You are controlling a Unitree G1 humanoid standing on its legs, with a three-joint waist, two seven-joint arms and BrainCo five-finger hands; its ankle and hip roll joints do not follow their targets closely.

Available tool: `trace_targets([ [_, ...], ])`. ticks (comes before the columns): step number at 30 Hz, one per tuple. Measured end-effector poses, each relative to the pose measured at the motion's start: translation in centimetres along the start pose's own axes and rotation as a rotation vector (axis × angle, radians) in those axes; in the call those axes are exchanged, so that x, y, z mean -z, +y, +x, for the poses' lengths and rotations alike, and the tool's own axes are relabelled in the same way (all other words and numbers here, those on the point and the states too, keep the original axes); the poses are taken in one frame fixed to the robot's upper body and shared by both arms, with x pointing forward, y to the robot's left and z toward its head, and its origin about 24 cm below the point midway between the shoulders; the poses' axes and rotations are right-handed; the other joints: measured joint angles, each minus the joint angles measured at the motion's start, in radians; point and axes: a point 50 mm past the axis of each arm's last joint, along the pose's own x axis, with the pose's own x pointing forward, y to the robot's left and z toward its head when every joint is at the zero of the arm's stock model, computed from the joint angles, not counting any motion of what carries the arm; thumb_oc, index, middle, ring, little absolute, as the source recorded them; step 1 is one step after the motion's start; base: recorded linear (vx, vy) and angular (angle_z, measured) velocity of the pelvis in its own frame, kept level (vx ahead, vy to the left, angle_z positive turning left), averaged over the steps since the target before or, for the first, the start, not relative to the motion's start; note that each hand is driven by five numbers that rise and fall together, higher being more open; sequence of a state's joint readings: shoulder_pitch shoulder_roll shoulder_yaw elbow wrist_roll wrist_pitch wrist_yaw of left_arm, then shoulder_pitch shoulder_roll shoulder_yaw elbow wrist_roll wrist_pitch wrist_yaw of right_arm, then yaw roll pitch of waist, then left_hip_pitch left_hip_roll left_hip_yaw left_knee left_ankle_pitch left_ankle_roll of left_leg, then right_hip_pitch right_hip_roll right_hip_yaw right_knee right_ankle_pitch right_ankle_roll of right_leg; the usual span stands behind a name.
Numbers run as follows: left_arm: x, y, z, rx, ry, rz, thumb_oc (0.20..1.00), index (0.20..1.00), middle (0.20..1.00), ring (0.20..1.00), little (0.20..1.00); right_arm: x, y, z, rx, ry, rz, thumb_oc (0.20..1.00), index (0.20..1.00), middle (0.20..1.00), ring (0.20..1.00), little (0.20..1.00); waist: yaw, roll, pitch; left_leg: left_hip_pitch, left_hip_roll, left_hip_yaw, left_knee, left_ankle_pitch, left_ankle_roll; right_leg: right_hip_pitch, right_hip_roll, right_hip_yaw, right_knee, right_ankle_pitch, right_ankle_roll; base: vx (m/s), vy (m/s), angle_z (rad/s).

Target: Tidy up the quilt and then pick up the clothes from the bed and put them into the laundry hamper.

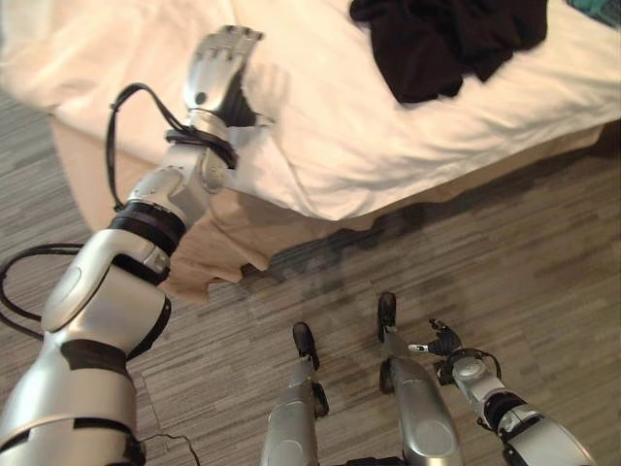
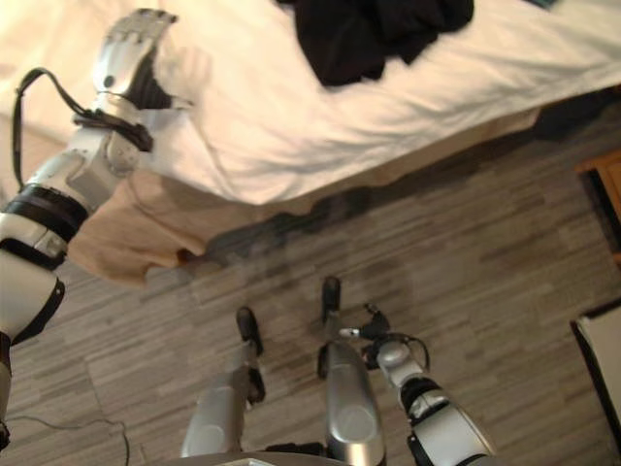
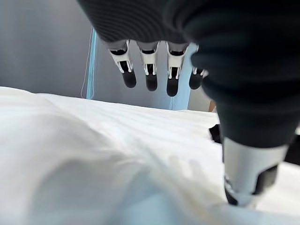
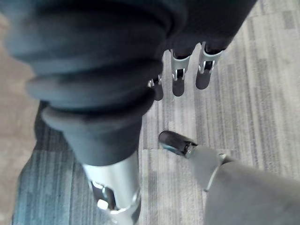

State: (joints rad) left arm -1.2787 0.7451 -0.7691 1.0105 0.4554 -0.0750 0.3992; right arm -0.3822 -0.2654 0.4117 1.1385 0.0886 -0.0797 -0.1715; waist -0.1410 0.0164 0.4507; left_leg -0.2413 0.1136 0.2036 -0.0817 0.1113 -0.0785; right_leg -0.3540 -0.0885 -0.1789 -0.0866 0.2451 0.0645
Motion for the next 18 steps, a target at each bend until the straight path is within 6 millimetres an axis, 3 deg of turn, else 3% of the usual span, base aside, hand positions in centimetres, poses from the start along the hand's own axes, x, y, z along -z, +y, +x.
trace_targets([
  [5, 4.9, -0.5, -1.5, 0.037, 0.178, 0.113, 1.000, 1.000, 1.000, 1.000, 1.000, 3.4, -1.8, -0.9, 0.025, 0.072, -0.056, 1.000, 1.000, 1.000, 1.000, 1.000, 0.000, -0.003, 0.002, 0.015, 0.007, 0.004, 0.000, -0.002, -0.002, 0.015, 0.007, -0.002, 0.000, -0.006, -0.008, 0.02, -0.017, -0.04],
  [6, 6.2, -0.3, -1.9, 0.041, 0.215, 0.140, 0.200, 0.200, 0.200, 0.200, 0.200, 4.1, -2.0, -1.1, 0.029, 0.092, -0.062, 1.000, 1.000, 1.000, 1.000, 1.000, 0.001, -0.006, 0.002, 0.028, 0.008, 0.003, 0.000, -0.003, -0.004, 0.028, 0.007, -0.002, 0.000, -0.008, -0.012, 0.04, 0.000, 0.04],
  [9, 10.5, 1.2, -3.8, 0.043, 0.314, 0.228, 0.200, 0.200, 0.200, 0.200, 0.200, 5.4, -2.9, -1.5, 0.033, 0.127, -0.070, 1.000, 1.000, 1.000, 1.000, 1.000, 0.006, -0.013, 0.000, 0.057, 0.014, 0.000, -0.001, -0.016, -0.014, 0.061, 0.013, -0.007, 0.000, -0.015, -0.019, 0.05, 0.007, 0.03],
  [11, 12.5, 1.2, -5.3, 0.082, 0.347, 0.268, 0.200, 0.200, 0.200, 0.200, 0.200, 5.4, -3.2, -1.5, 0.032, 0.127, -0.063, 1.000, 1.000, 1.000, 1.000, 1.000, 0.008, -0.018, -0.003, 0.071, 0.016, -0.001, -0.001, -0.017, -0.016, 0.073, 0.014, -0.007, 0.000, -0.016, -0.020, 0.07, 0.019, 0.00],
  [14, 15.3, -3.2, -10.7, 0.273, 0.464, 0.207, 0.200, 0.200, 0.200, 0.200, 0.200, 5.5, -3.1, -1.5, 0.027, 0.136, -0.039, 1.000, 1.000, 1.000, 1.000, 1.000, 0.010, -0.028, -0.017, 0.128, 0.024, 0.001, -0.007, -0.041, -0.029, 0.128, 0.022, -0.003, -0.001, -0.027, -0.032, 0.09, 0.027, -0.05],
  [15, 15.7, -4.4, -12.1, 0.322, 0.481, 0.197, 0.200, 0.200, 0.200, 0.200, 0.200, 5.4, -2.8, -1.5, 0.020, 0.133, -0.034, 1.000, 1.000, 1.000, 1.000, 1.000, 0.010, -0.028, -0.033, 0.129, 0.026, -0.001, -0.007, -0.040, -0.028, 0.129, 0.024, -0.005, -0.001, -0.029, -0.035, 0.12, 0.057, -0.02],
  [16, 15.6, -7.1, -14.8, 0.408, 0.519, 0.126, 0.200, 0.200, 0.200, 0.200, 0.200, 5.7, -2.5, -1.6, 0.017, 0.145, -0.020, 1.000, 1.000, 1.000, 1.000, 1.000, 0.010, -0.033, -0.070, 0.129, 0.029, -0.003, -0.007, -0.044, -0.032, 0.130, 0.027, -0.005, -0.001, -0.034, -0.038, 0.06, 0.037, 0.02],
  [18, 15.0, -10.8, -18.9, 0.524, 0.571, 0.035, 0.200, 0.200, 0.200, 0.200, 0.200, 5.8, -2.2, -1.6, 0.019, 0.155, 0.005, 1.000, 1.000, 1.000, 1.000, 1.000, 0.010, -0.035, -0.119, 0.136, 0.033, 0.000, -0.007, -0.042, -0.026, 0.135, 0.031, -0.004, -0.001, -0.034, -0.040, 0.12, 0.053, -0.02],
])
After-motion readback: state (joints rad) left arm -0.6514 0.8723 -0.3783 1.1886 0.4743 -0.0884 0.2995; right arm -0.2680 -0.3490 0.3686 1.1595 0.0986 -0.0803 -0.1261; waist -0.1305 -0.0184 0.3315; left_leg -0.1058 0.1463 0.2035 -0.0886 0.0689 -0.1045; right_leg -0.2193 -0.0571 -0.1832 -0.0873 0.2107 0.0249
